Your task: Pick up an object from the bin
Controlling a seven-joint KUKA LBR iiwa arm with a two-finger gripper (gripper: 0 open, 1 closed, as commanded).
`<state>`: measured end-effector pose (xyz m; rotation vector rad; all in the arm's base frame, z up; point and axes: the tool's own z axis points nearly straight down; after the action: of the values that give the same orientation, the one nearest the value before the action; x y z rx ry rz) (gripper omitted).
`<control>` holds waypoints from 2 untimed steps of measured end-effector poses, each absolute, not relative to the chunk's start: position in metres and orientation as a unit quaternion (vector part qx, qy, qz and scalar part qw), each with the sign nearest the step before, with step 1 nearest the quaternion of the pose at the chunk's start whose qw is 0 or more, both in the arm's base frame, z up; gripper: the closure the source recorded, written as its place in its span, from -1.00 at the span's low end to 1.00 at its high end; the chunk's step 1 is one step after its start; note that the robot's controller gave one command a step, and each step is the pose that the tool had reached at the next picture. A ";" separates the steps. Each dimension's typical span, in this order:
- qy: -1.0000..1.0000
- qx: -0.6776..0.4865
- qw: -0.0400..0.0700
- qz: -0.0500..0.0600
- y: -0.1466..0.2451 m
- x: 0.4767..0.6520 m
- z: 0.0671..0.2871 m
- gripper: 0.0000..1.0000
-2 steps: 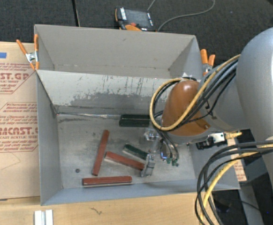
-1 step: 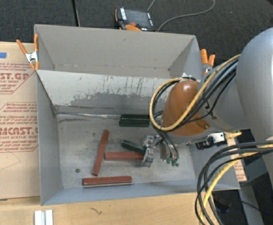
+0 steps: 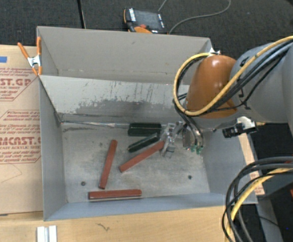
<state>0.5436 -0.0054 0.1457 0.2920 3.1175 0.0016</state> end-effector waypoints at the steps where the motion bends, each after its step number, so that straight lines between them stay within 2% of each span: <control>1: 0.998 -0.062 0.002 0.001 -0.048 0.538 0.071 1.00; 2: 0.942 -0.337 0.003 0.000 0.011 0.559 0.133 1.00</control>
Offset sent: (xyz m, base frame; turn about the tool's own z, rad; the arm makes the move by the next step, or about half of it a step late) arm -0.0068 -0.0443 -0.0757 -0.3103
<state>0.5589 0.0111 0.1327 -1.0552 2.9518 0.0007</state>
